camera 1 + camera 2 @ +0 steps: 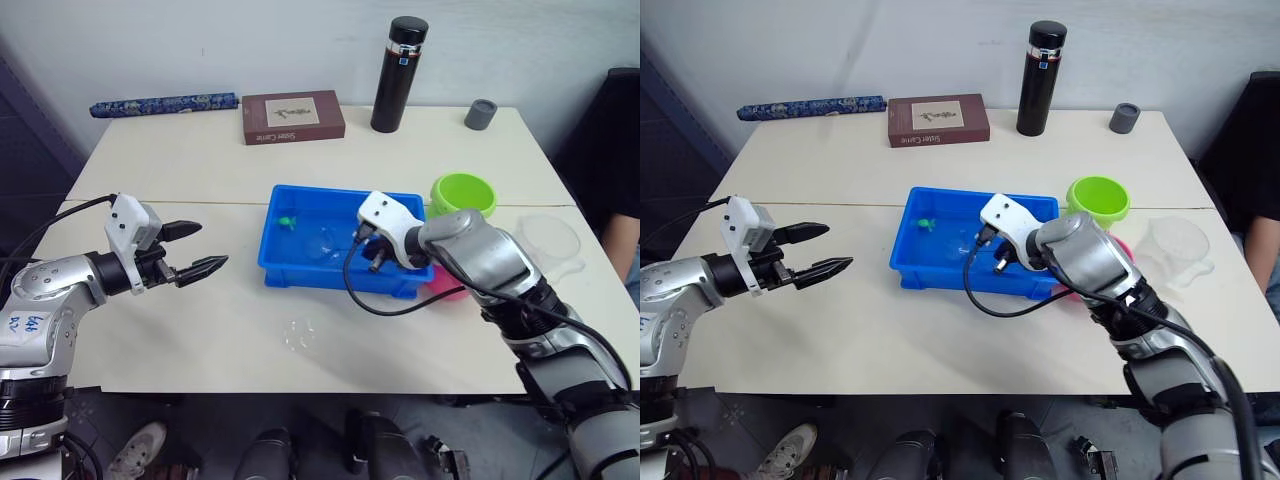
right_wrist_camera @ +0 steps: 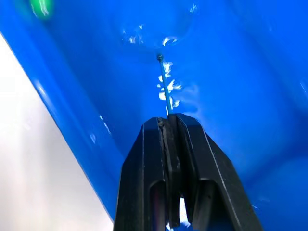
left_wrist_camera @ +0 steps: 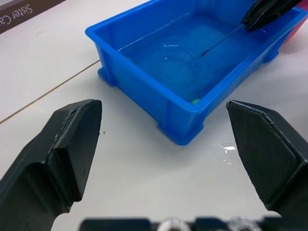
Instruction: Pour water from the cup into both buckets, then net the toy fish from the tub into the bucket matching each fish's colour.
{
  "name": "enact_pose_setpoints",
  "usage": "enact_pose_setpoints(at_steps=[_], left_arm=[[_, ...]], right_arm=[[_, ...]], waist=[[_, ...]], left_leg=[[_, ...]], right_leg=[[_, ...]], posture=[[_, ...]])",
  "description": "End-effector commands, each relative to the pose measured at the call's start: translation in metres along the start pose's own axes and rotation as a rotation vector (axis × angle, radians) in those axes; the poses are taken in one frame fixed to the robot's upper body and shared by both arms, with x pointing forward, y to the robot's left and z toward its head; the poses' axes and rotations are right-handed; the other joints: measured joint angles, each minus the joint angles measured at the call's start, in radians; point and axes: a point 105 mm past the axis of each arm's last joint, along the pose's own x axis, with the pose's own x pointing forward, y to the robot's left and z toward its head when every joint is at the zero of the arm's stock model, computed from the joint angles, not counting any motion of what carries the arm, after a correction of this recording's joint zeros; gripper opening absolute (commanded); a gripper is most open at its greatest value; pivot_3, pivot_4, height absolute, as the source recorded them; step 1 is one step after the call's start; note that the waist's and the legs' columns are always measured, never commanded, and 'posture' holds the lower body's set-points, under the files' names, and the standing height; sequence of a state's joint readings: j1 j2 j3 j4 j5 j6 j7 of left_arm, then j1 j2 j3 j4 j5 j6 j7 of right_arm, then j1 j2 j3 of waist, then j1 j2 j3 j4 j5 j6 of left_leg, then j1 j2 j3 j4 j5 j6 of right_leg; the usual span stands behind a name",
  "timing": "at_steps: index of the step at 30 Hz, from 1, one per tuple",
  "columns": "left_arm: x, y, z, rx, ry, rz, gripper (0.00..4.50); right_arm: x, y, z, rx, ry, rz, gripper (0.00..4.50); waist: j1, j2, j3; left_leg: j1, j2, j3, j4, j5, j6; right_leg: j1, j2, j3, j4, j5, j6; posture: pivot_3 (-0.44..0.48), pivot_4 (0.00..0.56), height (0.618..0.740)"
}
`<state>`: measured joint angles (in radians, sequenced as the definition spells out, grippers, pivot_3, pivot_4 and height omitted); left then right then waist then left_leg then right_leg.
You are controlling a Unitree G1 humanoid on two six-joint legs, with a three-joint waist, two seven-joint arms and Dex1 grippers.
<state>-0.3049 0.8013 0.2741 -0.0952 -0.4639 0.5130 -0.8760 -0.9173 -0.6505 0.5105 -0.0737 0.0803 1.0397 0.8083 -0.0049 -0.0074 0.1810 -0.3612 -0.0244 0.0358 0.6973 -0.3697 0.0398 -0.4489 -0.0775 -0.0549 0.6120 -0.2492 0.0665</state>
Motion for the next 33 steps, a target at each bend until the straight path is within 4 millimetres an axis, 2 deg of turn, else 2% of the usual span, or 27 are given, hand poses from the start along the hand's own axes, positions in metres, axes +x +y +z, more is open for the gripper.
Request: enact_pose_setpoints(at_steps=[1,17,22,27,33], left_arm=[[-0.004,0.003,0.009,0.037,-0.017,0.014,4.46],[-0.01,0.001,0.015,0.052,-0.027,0.021,4.46],[-0.013,0.001,0.016,0.053,-0.023,0.025,4.46],[-0.013,0.002,0.016,0.054,-0.021,0.024,4.46],[-0.01,0.004,0.017,0.058,-0.025,0.013,4.46]], right_arm=[[-0.009,0.004,0.01,-0.126,-0.051,0.043,0.0],[0.005,0.051,0.039,-0.194,-0.2,0.245,0.0],[0.012,0.063,0.05,-0.112,-0.241,0.291,0.0],[0.007,0.048,0.049,0.098,-0.244,0.295,0.0],[-0.001,0.021,0.037,0.231,-0.214,0.239,0.0]], waist=[[-0.001,0.0,0.0],[-0.022,0.0,0.0],[-0.024,0.0,0.0],[-0.023,0.0,0.0],[-0.023,0.0,0.0]], left_leg=[[0.0,0.0,0.0,0.0,0.0,0.0],[0.0,0.001,0.0,0.0,0.0,0.0],[0.0,0.001,0.0,0.0,0.0,0.0],[0.0,0.001,0.0,0.0,0.0,0.0],[0.0,0.001,0.0,0.0,0.0,0.0]], right_leg=[[0.0,0.0,0.0,0.0,0.0,0.0],[0.0,0.0,0.0,0.0,0.0,0.0],[0.0,0.0,0.0,0.0,0.0,0.0],[0.0,0.0,0.0,0.001,0.0,0.0],[0.0,0.0,0.0,0.0,0.0,0.0]], posture=[[0.0,0.15,0.74],[0.0,0.15,0.74],[0.0,0.15,0.74],[0.0,0.15,0.74],[0.0,0.15,0.74]])
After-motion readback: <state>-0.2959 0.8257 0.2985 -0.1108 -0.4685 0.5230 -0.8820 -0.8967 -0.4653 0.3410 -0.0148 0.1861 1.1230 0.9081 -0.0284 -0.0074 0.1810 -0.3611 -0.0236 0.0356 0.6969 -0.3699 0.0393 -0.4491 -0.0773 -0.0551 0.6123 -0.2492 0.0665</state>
